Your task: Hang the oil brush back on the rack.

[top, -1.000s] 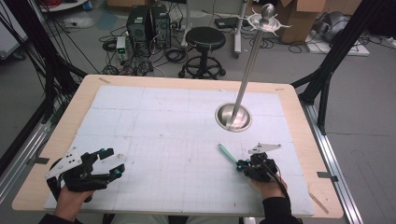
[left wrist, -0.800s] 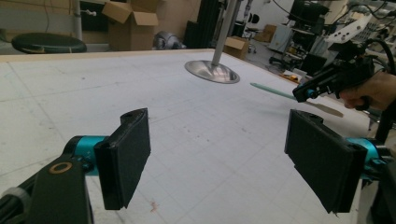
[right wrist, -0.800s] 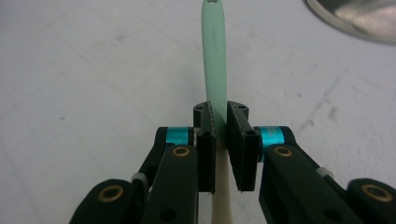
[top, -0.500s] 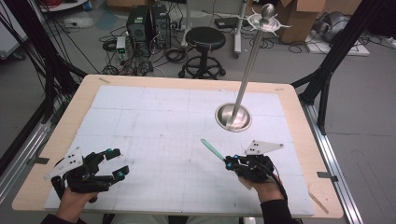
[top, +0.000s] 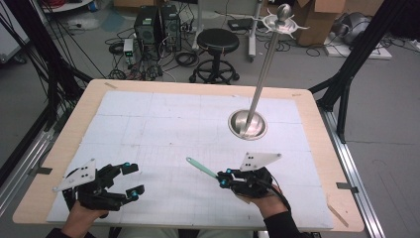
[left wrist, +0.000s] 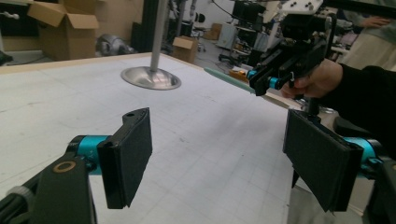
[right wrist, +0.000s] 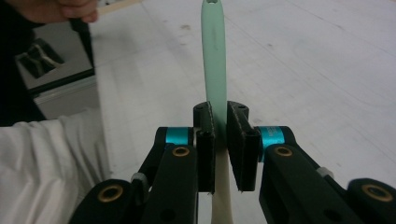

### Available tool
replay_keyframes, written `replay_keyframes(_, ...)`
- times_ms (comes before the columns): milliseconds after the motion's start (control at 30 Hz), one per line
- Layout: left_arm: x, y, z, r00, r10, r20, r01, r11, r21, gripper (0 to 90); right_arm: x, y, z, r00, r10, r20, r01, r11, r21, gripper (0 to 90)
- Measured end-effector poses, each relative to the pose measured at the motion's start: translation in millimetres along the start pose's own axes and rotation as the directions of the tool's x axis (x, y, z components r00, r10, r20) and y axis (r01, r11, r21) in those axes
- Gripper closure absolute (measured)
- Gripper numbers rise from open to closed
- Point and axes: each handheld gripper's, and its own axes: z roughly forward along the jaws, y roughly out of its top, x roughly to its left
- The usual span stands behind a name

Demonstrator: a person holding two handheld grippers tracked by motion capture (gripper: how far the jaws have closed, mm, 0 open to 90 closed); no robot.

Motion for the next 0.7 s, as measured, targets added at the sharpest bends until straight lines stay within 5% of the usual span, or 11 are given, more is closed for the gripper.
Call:
replay_keyframes(333,-7.1,1.1,10.1,0.9954,0.000,0.096,-0.002,0.9998,0.022,27.7,21.0,17.6,18.9,0.9886,-0.075,-0.130,0.071,0.997,-0.034,82.0)
replay_keyframes(700,-17.4,0.6,30.5,0.9838,0.005,0.179,-0.015,0.9986,0.052,32.7,36.1,27.7,36.0,0.9647,-0.117,-0.236,0.109,0.993,-0.049,81.9)
